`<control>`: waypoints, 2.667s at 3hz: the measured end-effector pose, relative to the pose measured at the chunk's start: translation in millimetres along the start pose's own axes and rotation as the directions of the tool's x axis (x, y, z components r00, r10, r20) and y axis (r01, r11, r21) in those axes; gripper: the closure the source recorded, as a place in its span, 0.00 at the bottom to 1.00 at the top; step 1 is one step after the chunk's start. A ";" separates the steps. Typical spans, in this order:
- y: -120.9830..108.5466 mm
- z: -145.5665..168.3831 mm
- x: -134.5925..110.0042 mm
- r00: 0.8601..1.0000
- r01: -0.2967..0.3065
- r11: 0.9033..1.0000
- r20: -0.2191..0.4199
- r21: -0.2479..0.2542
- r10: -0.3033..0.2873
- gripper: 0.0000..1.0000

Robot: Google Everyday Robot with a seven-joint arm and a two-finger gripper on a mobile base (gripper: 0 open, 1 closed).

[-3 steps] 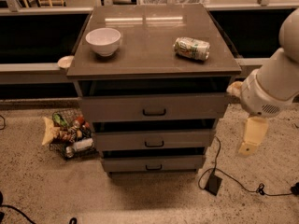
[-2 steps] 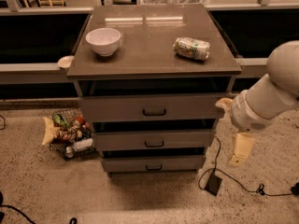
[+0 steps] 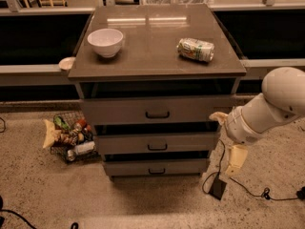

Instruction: Open middle drawer

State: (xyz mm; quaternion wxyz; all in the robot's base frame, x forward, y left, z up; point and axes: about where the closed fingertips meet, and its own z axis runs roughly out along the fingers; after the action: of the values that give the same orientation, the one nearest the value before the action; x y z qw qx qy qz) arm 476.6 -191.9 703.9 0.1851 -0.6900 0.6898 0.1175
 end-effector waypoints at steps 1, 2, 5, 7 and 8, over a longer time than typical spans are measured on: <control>-3.0 13.0 8.2 0.998 0.002 1.000 -0.056 0.003 -0.002 0.00; -22.0 52.8 36.5 0.989 0.052 0.998 -0.138 -0.033 -0.056 0.00; -78.3 169.9 118.3 0.972 0.120 0.988 -0.192 -0.097 -0.137 0.00; -121.9 224.5 139.2 0.982 0.123 0.990 -0.137 -0.069 -0.132 0.00; -139.9 244.2 140.1 0.985 0.139 0.989 -0.097 -0.053 -0.143 0.00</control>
Offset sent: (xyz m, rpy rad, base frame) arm 0.0629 -0.0280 -0.1442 -0.2642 0.0510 0.1357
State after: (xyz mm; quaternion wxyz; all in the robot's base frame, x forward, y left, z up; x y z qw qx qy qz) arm 641.5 -220.1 437.8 0.1423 -0.7462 0.6448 0.0852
